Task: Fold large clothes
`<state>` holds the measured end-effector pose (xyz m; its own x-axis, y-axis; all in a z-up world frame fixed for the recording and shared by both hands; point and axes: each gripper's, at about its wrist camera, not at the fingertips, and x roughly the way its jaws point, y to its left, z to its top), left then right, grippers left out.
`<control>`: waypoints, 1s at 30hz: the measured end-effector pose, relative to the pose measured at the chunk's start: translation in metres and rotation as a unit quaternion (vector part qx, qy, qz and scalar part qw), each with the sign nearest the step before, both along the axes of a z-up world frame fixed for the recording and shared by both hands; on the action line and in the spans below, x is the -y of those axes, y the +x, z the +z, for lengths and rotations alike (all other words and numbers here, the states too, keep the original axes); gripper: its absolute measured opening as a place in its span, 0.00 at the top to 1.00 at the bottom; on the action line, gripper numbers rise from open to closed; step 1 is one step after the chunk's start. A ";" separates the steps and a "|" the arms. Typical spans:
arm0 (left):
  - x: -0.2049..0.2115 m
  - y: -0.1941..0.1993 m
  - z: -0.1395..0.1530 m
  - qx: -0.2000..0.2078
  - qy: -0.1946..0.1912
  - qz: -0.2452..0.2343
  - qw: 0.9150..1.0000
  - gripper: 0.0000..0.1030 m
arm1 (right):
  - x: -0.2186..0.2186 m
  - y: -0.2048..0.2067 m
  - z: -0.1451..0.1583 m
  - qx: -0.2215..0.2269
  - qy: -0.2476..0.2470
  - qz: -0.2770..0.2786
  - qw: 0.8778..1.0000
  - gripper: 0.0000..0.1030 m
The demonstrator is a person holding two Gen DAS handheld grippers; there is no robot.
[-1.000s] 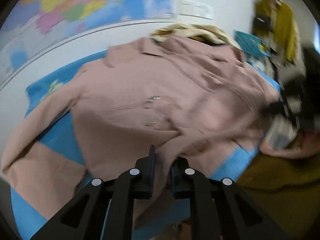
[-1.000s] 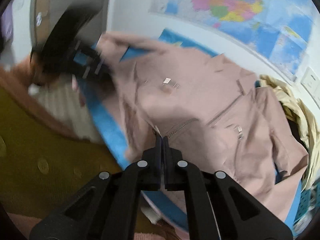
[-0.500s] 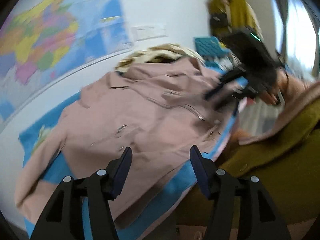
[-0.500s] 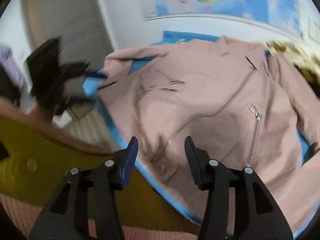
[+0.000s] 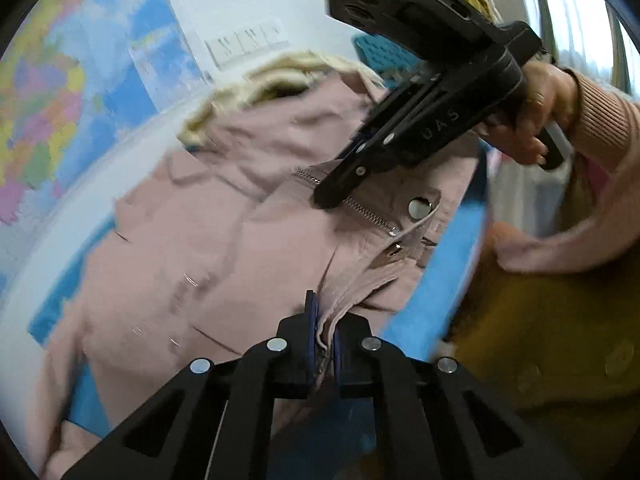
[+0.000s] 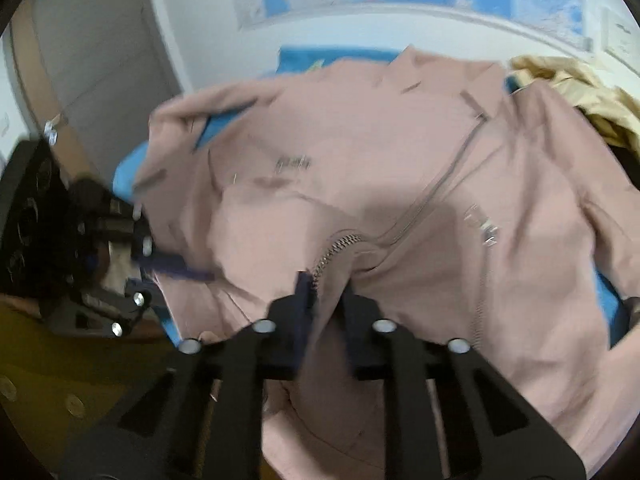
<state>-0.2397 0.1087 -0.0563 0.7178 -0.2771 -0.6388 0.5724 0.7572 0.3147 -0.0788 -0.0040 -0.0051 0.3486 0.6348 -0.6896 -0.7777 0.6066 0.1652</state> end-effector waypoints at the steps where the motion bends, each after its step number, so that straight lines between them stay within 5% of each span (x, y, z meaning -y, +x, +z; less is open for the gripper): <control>1: -0.002 0.003 0.009 0.017 -0.011 0.008 1.000 0.96 | 0.006 0.002 0.011 0.014 0.021 -0.013 1.000 0.92; 3: -0.010 0.004 0.028 0.055 -0.038 0.031 0.997 0.96 | 0.015 0.005 0.024 0.023 0.056 -0.032 0.998 0.92; 6: -0.006 0.003 0.016 0.063 0.011 0.036 0.997 0.96 | 0.014 0.012 0.014 0.008 0.060 -0.031 0.998 0.91; 9: -0.006 0.013 -0.025 -0.009 0.047 0.047 0.998 0.95 | 0.014 0.015 -0.014 -0.026 0.026 -0.029 0.999 0.82; 12: -0.006 0.003 -0.029 -0.002 0.040 0.045 0.998 0.93 | 0.018 0.005 -0.022 -0.021 -0.005 -0.035 0.999 0.66; 17: -0.007 0.002 -0.029 -0.010 0.034 0.040 0.999 0.92 | 0.032 -0.027 0.012 0.025 0.033 -0.019 0.999 0.53; 21: -0.007 0.002 -0.028 -0.017 0.030 0.040 0.999 0.92 | 0.021 -0.059 0.019 0.046 0.018 0.059 0.997 0.57; 28: -0.007 0.005 -0.026 -0.019 0.025 0.043 0.999 0.91 | -0.004 -0.089 -0.013 0.104 -0.115 0.111 0.982 0.70; 30: -0.007 0.006 -0.026 -0.021 0.021 0.045 0.999 0.91 | -0.014 -0.092 -0.018 0.147 -0.147 0.107 0.972 0.90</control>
<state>-0.2335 0.1159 -0.0821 0.7112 -0.1852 -0.6781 0.5160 0.7926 0.3248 -0.1712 0.0097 -0.0232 0.4401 0.5054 -0.7422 -0.8784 0.4138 -0.2392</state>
